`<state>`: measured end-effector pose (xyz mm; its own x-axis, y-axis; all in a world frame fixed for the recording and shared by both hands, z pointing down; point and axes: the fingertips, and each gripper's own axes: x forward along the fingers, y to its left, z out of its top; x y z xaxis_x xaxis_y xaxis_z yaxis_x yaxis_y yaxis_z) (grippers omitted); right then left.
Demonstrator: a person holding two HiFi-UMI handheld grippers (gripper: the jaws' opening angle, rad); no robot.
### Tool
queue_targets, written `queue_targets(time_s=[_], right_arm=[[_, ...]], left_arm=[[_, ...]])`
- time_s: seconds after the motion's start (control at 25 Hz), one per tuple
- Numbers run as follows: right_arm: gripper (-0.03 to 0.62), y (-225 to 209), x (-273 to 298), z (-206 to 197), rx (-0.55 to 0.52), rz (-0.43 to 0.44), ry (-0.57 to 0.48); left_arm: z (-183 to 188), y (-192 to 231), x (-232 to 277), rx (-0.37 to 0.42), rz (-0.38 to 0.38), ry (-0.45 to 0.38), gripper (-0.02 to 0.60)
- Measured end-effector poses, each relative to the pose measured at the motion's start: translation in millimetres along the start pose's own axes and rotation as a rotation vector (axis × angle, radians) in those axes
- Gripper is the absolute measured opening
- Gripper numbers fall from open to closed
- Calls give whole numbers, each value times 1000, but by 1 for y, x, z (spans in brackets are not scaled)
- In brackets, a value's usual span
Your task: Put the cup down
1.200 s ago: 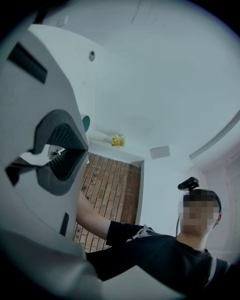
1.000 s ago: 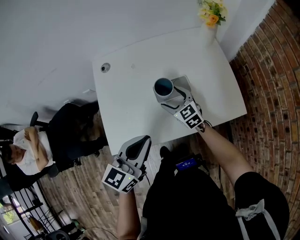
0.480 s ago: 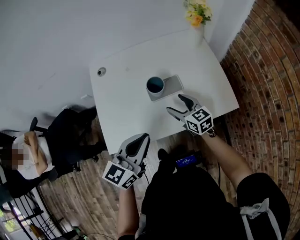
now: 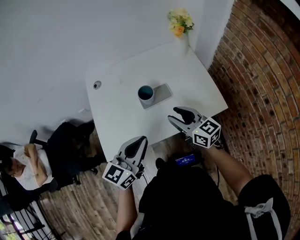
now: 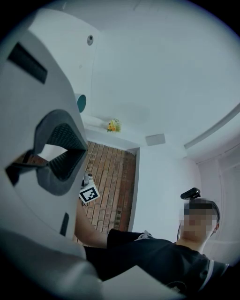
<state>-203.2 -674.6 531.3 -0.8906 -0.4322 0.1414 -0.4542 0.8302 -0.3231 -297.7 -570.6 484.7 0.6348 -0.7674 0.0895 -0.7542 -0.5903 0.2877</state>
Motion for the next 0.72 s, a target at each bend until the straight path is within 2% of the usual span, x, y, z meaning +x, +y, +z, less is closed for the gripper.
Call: queue_targets(time_s=[0.16, 0.24, 0.4, 0.72], right_arm=[[68, 8, -22, 25, 28, -26, -86], [40, 13, -30, 32, 38, -27, -106], [17, 23, -36, 39, 76, -2, -132], [14, 36, -33, 46, 129, 56, -148]], left_arm=[[4, -7, 7, 5, -26, -18, 8], [5, -11, 9, 6, -35, -24, 8], [9, -14, 12, 11, -46, -37, 8], [12, -17, 17, 20, -46, -52, 8]])
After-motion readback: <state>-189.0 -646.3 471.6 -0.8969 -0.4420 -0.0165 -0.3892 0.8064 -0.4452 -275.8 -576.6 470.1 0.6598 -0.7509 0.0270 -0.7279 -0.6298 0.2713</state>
